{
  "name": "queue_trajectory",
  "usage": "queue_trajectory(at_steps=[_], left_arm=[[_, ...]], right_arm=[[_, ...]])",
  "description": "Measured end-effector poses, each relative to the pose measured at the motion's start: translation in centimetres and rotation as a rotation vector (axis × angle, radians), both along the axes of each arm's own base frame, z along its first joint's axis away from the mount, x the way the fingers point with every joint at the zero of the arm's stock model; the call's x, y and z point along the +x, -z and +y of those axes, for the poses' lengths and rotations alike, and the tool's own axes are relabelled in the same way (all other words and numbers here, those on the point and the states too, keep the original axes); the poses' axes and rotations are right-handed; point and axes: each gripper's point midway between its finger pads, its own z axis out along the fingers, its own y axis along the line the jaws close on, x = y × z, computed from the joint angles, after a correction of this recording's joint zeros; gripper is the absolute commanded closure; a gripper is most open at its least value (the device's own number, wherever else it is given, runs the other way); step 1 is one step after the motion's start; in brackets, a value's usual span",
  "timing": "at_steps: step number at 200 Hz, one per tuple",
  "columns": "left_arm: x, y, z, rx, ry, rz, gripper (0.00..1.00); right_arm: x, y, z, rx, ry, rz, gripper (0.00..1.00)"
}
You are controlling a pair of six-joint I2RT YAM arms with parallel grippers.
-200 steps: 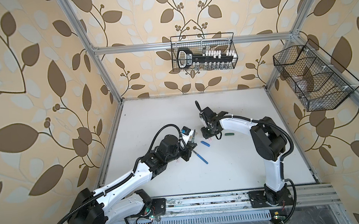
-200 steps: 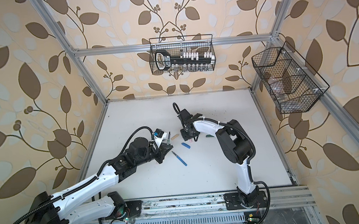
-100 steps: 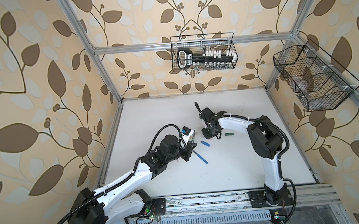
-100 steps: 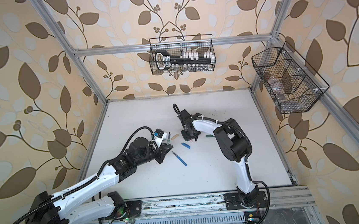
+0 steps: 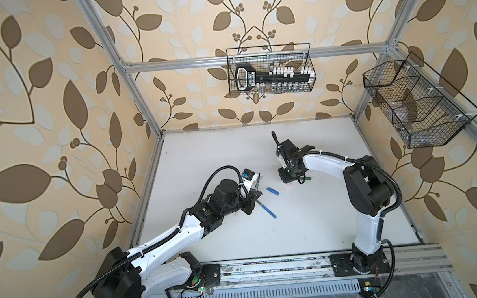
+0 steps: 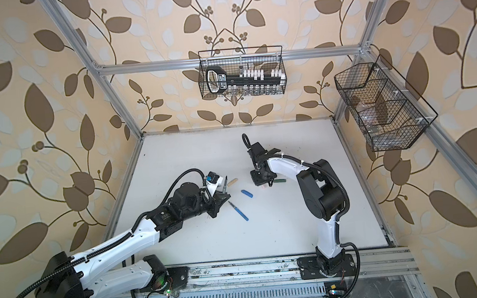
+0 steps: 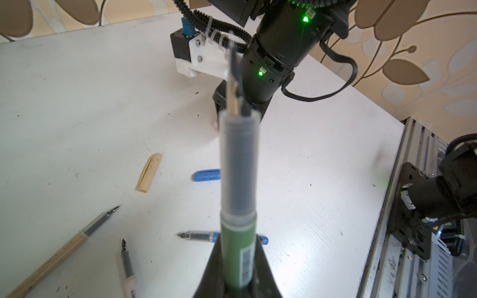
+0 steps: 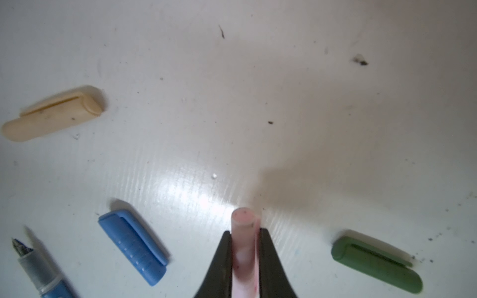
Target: Insert the pens into the pen caps
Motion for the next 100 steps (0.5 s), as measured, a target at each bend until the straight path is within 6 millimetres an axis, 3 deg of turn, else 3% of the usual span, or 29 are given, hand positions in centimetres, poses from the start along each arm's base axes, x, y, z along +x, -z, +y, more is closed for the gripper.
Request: queue_trajectory(at_steps=[62,100], left_arm=[[0.1,1.1,-0.1,0.021,0.002,0.024,1.00],[0.1,1.1,-0.1,0.021,0.002,0.025,1.00]], right_arm=[[-2.1,1.9,-0.8,-0.010,-0.010,0.055,0.81],[-1.9,1.9,-0.5,0.004,-0.026,0.048,0.66]])
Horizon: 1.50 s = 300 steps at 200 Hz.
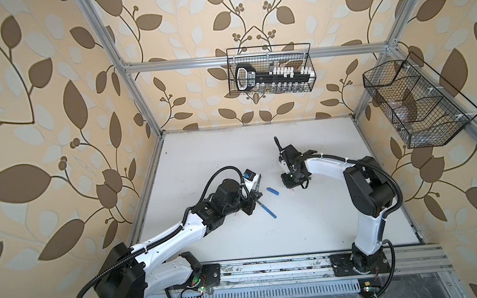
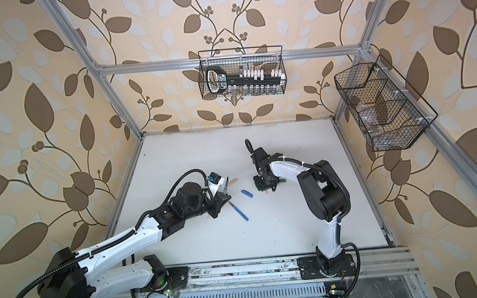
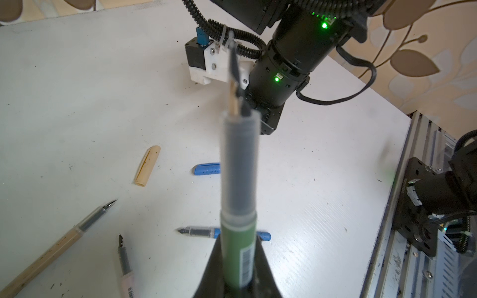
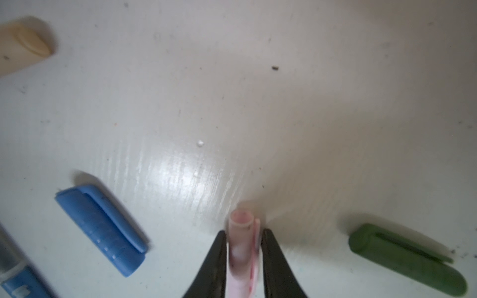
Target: Insert the pens into the pen caps
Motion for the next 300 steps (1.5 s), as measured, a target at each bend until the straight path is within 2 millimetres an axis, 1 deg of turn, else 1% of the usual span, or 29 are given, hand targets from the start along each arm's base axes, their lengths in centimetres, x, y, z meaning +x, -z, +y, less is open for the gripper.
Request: queue_trajectory(at_steps=[26,42,90,128,155,188,230,268,300], left_arm=[[0.0,0.0,0.0,0.000,0.000,0.000,1.00],[0.0,0.0,0.0,0.000,0.000,0.000,1.00],[0.0,0.0,0.0,0.000,0.000,0.000,1.00],[0.0,0.0,0.0,0.000,0.000,0.000,1.00],[0.0,0.0,0.0,0.000,0.000,0.000,1.00],[0.0,-0.1,0.0,-0.001,-0.001,-0.002,1.00],[0.0,-0.1,0.0,-0.001,0.000,-0.003,1.00],[0.0,-0.1,0.0,-0.002,0.000,-0.003,1.00],[0.0,-0.1,0.0,-0.002,0.000,-0.003,1.00]], right_arm=[[0.1,-0.1,0.3,0.019,-0.009,-0.001,0.57],[0.2,-0.1,0.4,0.031,-0.012,0.000,0.55],[1.0,-0.1,1.5,0.070,-0.024,-0.009,0.54],[1.1,-0.2,2.7,0.125,-0.044,-0.009,0.54],[0.7,-0.3,3.6,0.158,-0.071,0.004,0.54],[-0.6,-0.2,4.7,0.178,-0.122,0.015,0.54],[-3.5,0.0,4.4,0.171,-0.165,0.041,0.57],[-5.9,0.0,3.5,0.149,-0.175,0.077,0.59],[-8.1,-0.3,1.7,0.112,-0.153,0.112,0.58]])
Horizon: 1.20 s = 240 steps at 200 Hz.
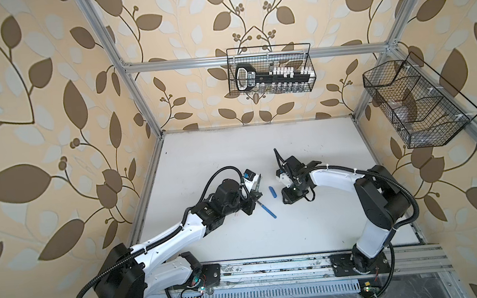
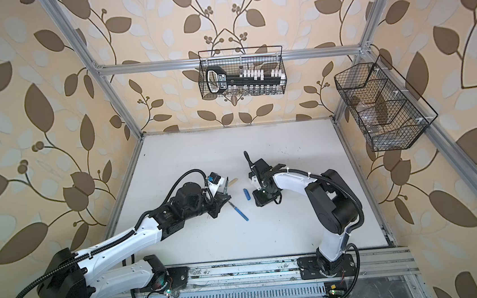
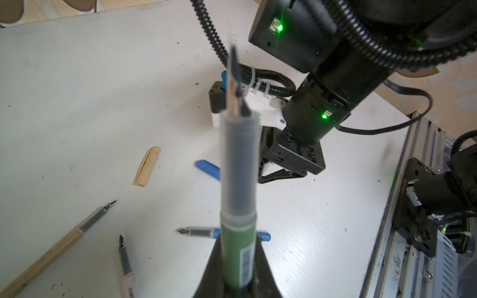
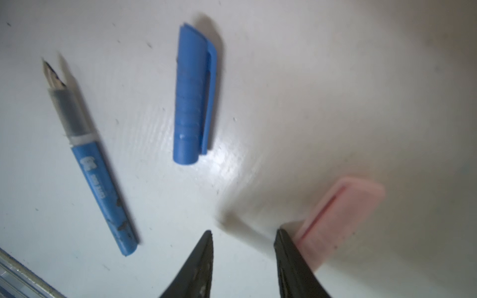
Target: Insert the pens into the pen caps
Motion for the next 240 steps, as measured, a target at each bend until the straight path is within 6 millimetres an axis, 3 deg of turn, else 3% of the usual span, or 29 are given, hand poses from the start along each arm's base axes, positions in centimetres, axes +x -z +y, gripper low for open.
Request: queue_trajectory(at_steps=[44,60,88,132,191,240], left_arm=[[0.0,0.0,0.0,0.000,0.000,0.000,1.00],[0.0,0.0,0.0,0.000,0.000,0.000,1.00],[0.0,0.0,0.0,-0.001,0.001,0.000,1.00],[0.0,0.0,0.0,-0.001,0.001,0.000,1.00],[0.0,0.0,0.0,-0.001,0.001,0.000,1.00],[0.0,0.0,0.0,-0.001,0.002,0.000,1.00]], right_arm=[[0.3,-4.3,-1.1,0.021,0.090,-0.093,0.55],[0.8,-4.9,-2.0,0.010,0.134,-0.117,0.53],[1.7,-3.7,-3.4,-0.056,0.186,-0.100,0.52],[3.4,-1.1,-3.0,-0.126,0.167,-0.058,0.52],[4.5,0.6,-2.8,-0.162,0.152,-0.041,0.54],[5.3,0.6,-2.4,-0.179,0.146,-0.064,0.61]])
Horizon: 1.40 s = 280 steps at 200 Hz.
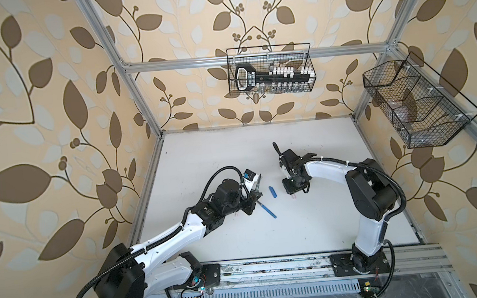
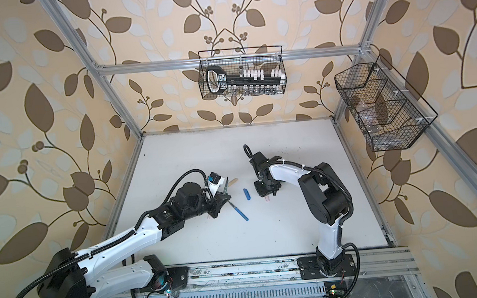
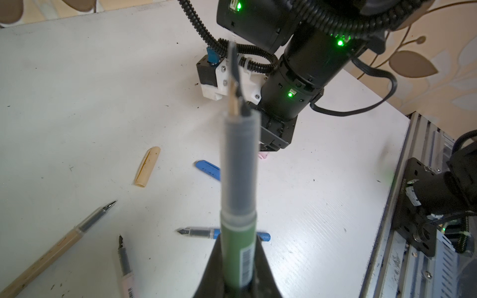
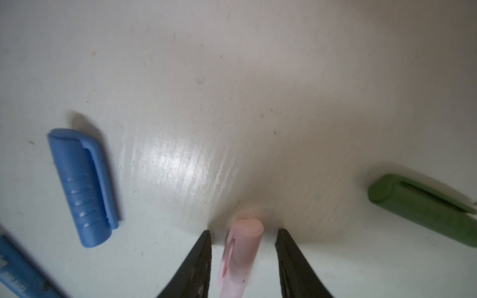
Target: Insert the pens into the pen caps
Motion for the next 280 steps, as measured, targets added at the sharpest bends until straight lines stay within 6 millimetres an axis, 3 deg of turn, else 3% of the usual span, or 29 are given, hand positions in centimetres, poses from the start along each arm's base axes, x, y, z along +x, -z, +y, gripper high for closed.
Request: queue_trajectory(at_steps=[53,96,170,198,232,280], left_arm=[[-0.2,0.2,-0.3,-0.005,0.017,0.009,1.00],[-0.3,1.8,-1.1,0.021,0.046,0.062,1.00],[-0.9,1.8,-3.1,0.022,0.104,0.076,1.00],[-1.2,2.4,-3.4,0.036,0.115,0.090,1.00],[-1.0,1.5,-4.1,0.035,0.121,0.075,1.00],[-0.3,1.9,-4.3,0.044,0.106,0.070,1.00]], right_arm=[[0.5,0.0,0.0,-0.008,0.006,-0.021,0.75],[0.7,0.0,0.4,0.008,0.006,-0.050,0.77],[0.7,-0.1,1.1,0.062,-0.003,-0.113,0.82],[0.4,-0.2,0.7,0.072,0.000,-0.128,0.85],[-0.3,-0.3,-0.1,0.092,0.013,-0.143,0.89],[-0.3,-1.9,-0.8,0.179,0.049,-0.206,0.92]])
